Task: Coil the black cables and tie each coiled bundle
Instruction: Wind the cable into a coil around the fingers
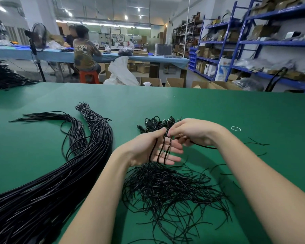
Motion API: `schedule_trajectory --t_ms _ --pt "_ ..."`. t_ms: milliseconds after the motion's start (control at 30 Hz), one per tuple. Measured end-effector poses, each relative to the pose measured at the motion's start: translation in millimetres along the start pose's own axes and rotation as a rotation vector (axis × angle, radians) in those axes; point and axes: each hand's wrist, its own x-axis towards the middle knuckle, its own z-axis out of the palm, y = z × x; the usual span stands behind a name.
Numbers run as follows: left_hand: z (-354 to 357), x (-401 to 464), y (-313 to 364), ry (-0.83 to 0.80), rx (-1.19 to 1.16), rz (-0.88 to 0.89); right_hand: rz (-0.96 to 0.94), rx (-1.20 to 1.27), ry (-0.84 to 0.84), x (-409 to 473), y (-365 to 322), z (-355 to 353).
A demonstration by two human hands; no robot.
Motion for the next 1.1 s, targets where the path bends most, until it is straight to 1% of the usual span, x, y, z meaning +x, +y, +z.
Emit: schedule_trajectory --t_ms 67,133,200,267,367,400,467,533,667,700,767,900,967,1033,1100 --pt "1.0 1.8 0.4 0.104 0.022 0.008 -0.038 -0.063 0.097 -1.0 -2.0 6.2" --pt "1.3 3.8 0.2 0.182 0.029 0.028 -0.089 -0.189 0.274 -4.6 0.3 13.8" --pt "1.6 5.5 -0.9 0.228 0.033 0.05 -0.152 -0.304 0.458 -8.5 4.1 24.3" --pt "2.1 6.9 -1.5 0.253 0.003 0.08 -0.191 -0.232 0.58 -10.5 9.1 34.5" --pt "0.3 6.8 0.7 0.261 -0.071 0.131 -0.223 0.006 0.694 -11.7 18.0 48.2" --pt "-0.8 6.6 1.6 0.262 -0.087 0.142 -0.236 0.097 0.705 -11.7 21.5 52.9" --pt "-1.2 6.0 2.3 0.258 -0.111 0.153 -0.234 0.285 0.674 -12.9 26.6 59.0" --pt "-1.2 5.3 2.8 0.259 -0.134 0.16 -0.214 0.373 0.629 -13.7 31.1 60.0" --pt "-2.0 5.4 4.6 0.273 -0.174 0.17 -0.266 0.242 0.716 -18.6 38.3 57.8" --pt "-2.1 5.2 4.9 0.275 -0.18 0.172 -0.293 0.255 0.703 -21.2 39.1 59.7" --pt "-3.2 4.7 4.2 0.285 -0.177 0.171 -0.328 0.301 0.62 -23.5 42.4 62.8" --pt "-8.8 1.7 3.9 0.276 -0.168 0.15 -0.337 0.353 0.42 -25.0 45.8 57.7" --pt "-8.5 1.8 3.8 0.256 -0.161 0.138 -0.34 0.359 0.365 -26.5 47.4 53.8" --pt "-5.4 3.9 3.1 0.249 -0.154 0.134 -0.349 0.34 0.395 -25.2 49.4 52.9" --pt "-3.0 7.1 1.6 0.258 -0.146 0.154 -0.356 0.314 0.489 -24.4 49.7 54.5"
